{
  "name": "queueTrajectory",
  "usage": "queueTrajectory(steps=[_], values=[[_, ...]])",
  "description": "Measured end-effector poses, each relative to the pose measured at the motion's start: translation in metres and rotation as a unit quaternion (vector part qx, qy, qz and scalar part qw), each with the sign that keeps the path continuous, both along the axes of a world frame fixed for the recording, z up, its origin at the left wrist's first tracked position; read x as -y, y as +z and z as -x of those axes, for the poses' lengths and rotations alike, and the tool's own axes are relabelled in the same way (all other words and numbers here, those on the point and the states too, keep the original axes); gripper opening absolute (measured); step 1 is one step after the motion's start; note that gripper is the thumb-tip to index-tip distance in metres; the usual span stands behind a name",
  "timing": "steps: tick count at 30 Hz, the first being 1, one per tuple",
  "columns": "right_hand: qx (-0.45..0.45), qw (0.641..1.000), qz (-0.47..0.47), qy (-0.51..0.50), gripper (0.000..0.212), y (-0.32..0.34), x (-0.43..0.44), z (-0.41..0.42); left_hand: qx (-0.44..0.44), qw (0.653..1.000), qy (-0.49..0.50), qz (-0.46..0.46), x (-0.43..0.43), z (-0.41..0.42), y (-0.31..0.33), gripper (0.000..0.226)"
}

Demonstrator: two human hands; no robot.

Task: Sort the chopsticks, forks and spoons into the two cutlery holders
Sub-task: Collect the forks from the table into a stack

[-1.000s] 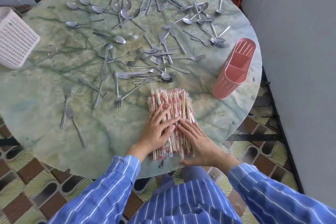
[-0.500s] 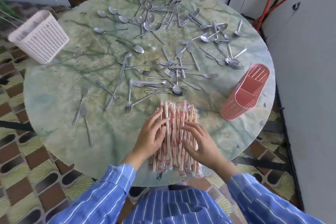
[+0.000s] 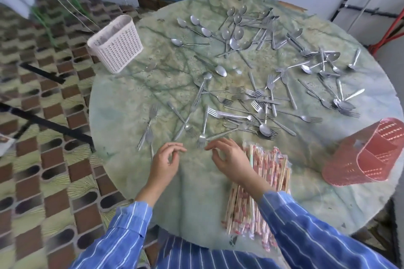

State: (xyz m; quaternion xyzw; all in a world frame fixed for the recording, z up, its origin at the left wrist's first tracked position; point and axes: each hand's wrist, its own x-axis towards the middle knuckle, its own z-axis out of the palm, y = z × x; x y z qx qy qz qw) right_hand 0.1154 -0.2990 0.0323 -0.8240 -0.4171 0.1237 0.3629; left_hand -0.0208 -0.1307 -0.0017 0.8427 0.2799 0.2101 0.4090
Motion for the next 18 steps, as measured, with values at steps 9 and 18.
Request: queueTrajectory(steps=[9, 18], values=[[-0.065, 0.993, 0.078, -0.054, 0.021, -0.022, -0.125, 0.038, -0.028, 0.999, 0.0, -0.03, -0.138, 0.007, -0.003, 0.021], [-0.089, 0.969, 0.177, -0.146, 0.042, -0.039, -0.232, 0.064, -0.054, 0.997, -0.045, -0.012, -0.221, -0.027, 0.0, 0.01]])
